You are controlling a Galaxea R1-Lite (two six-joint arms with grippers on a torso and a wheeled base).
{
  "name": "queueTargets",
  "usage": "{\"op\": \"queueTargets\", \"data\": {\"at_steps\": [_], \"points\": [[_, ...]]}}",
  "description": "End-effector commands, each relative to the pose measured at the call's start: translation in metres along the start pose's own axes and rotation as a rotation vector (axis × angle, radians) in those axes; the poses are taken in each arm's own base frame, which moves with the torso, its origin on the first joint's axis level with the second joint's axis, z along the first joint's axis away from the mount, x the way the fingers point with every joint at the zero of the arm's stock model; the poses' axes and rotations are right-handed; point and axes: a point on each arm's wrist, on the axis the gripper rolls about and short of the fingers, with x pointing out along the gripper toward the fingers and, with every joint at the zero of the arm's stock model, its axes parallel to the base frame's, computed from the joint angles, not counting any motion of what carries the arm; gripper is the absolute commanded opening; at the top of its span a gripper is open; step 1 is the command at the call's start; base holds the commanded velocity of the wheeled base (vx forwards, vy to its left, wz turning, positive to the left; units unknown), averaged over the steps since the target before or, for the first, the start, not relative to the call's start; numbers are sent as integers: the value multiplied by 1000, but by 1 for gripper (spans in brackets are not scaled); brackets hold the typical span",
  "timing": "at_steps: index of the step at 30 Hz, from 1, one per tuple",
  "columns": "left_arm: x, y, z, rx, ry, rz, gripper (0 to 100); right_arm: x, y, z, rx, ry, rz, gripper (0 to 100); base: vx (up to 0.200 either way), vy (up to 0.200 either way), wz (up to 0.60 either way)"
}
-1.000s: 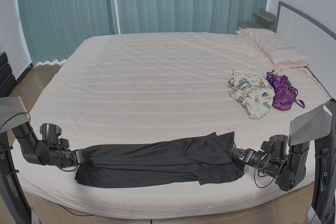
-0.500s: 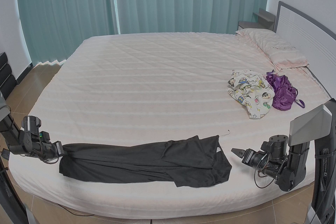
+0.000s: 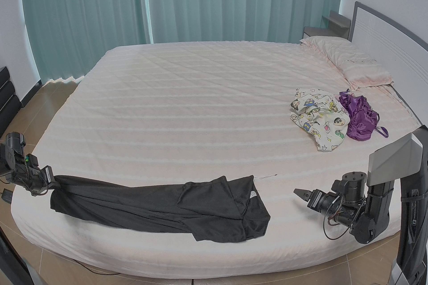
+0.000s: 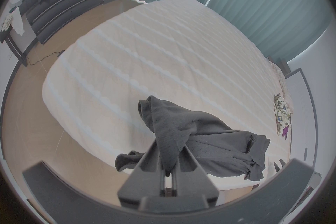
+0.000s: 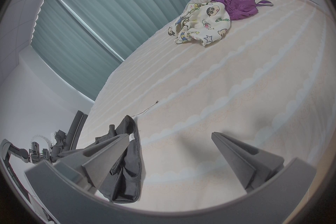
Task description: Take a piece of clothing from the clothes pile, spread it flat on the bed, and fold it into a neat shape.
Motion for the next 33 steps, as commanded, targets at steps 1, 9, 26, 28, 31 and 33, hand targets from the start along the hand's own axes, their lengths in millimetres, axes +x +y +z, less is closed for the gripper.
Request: {"op": "queueTargets", "data": {"at_steps": [1,9,26,28,31,33], "points": [[-27,-53,-15,72,12,-33,0,0,1,1,-3,-10,9,100,0,0,0],[-31,-147,-52,50,-5,17,0,-3,3,2,-5,-11,12,100,0,0,0],[1,-304,-144,191,67,-117,0,-8,9,2,-14,-9,27,100,0,0,0],[3,-320,-150,182,70,-147,0,-7,9,1,-12,-7,27,100,0,0,0],[7,-337,-160,184,77,-180,0,-7,8,1,-12,-5,26,100,0,0,0],[8,-349,-161,179,74,-209,0,-6,8,1,-12,-5,26,100,0,0,0]]}}
